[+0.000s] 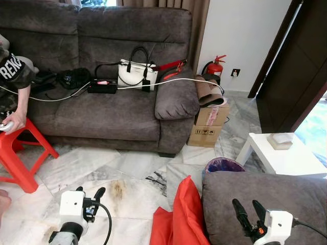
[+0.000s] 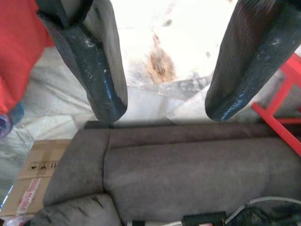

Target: Move the pillow to the sofa from floor

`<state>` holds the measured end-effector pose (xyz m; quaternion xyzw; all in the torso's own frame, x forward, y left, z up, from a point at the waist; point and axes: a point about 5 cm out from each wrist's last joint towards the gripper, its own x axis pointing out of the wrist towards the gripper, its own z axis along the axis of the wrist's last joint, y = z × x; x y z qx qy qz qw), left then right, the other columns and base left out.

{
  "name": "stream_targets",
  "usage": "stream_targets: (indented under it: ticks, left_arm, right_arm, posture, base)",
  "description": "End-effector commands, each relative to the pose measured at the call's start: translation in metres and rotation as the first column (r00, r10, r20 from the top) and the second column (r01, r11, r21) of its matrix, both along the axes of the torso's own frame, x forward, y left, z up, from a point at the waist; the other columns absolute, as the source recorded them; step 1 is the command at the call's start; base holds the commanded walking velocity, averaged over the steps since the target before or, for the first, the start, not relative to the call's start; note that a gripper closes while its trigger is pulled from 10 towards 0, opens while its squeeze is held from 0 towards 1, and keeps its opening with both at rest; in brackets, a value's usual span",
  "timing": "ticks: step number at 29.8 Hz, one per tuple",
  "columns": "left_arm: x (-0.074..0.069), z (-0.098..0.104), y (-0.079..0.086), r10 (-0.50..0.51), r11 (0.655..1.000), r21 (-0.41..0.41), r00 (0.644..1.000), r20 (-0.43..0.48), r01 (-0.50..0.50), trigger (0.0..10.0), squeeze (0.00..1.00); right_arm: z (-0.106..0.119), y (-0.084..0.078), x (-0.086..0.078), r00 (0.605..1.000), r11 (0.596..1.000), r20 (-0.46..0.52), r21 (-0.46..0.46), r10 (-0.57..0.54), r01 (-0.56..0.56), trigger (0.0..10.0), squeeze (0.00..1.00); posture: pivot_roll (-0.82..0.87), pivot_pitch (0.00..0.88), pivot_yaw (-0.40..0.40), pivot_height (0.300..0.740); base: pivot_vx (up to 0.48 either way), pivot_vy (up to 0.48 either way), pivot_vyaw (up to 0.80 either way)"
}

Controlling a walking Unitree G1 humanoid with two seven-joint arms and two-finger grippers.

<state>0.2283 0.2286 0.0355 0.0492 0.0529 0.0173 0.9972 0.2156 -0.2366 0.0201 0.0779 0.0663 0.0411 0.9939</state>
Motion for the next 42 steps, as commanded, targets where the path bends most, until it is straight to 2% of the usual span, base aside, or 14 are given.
stream_targets:
  ticks: [1, 8, 16, 22, 33, 37, 42]
  left_arm:
    - [0.001, 0.006, 0.001, -0.011, 1.000, 0.014, 1.000, 0.024, 0.011, 10.0, 0.00]
    - [-0.003, 0.006, -0.001, -0.038, 0.999, 0.023, 0.999, 0.019, 0.037, 10.0, 0.00]
    - [-0.004, 0.007, -0.002, -0.060, 0.998, 0.024, 0.998, 0.007, 0.060, 10.0, 0.00]
    - [-0.002, 0.010, 0.000, -0.056, 0.998, 0.031, 0.998, 0.011, 0.056, 10.0, 0.00]
    - [-0.004, 0.012, 0.001, -0.037, 0.999, 0.005, 0.999, 0.011, 0.037, 10.0, 0.00]
    - [-0.003, 0.013, 0.001, -0.037, 0.999, 0.009, 0.999, 0.008, 0.037, 10.0, 0.00]
    - [-0.003, 0.013, 0.000, -0.040, 0.999, 0.007, 0.999, 0.007, 0.040, 10.0, 0.00]
  right_arm:
    - [0.005, -0.001, 0.001, 1.000, 1.000, 0.016, 0.009, -0.005, 0.004, 10.0, 0.00]
    - [0.009, 0.011, 0.006, 0.999, 0.999, 0.040, 0.038, -0.011, 0.010, 10.0, 0.00]
    - [0.005, 0.020, 0.005, 1.000, 1.000, -0.007, 0.014, 0.014, -0.014, 10.0, 0.00]
    - [0.009, 0.023, 0.007, 0.999, 1.000, 0.042, 0.015, 0.002, -0.003, 10.0, 0.00]
    - [0.003, 0.024, 0.008, 1.000, 1.000, -0.029, -0.006, 0.007, -0.007, 10.0, 0.00]
    - [0.006, 0.024, 0.009, 1.000, 1.000, 0.001, -0.001, -0.002, 0.002, 10.0, 0.00]
    - [0.008, 0.023, 0.010, 1.000, 1.000, 0.011, -0.002, -0.018, 0.018, 10.0, 0.00]
  posture:
    - [0.07, 0.017, -0.031, 0.700]
    - [0.07, 0.006, -0.023, 0.700]
    - [0.07, 0.036, -0.017, 0.690]
    - [0.09, 0.055, -0.015, 0.675]
    - [0.10, 0.086, -0.013, 0.675]
    - [0.10, 0.089, -0.012, 0.650]
    - [0.10, 0.091, -0.011, 0.650]
  base:
    - [0.000, 0.000, 0.00]
    - [0.000, 0.000, 0.00]
    - [0.000, 0.000, 0.00]
    - [0.000, 0.000, 0.00]
    - [0.000, 0.000, 0.00]
    - [0.000, 0.000, 0.00]
    - [0.000, 0.000, 0.00]
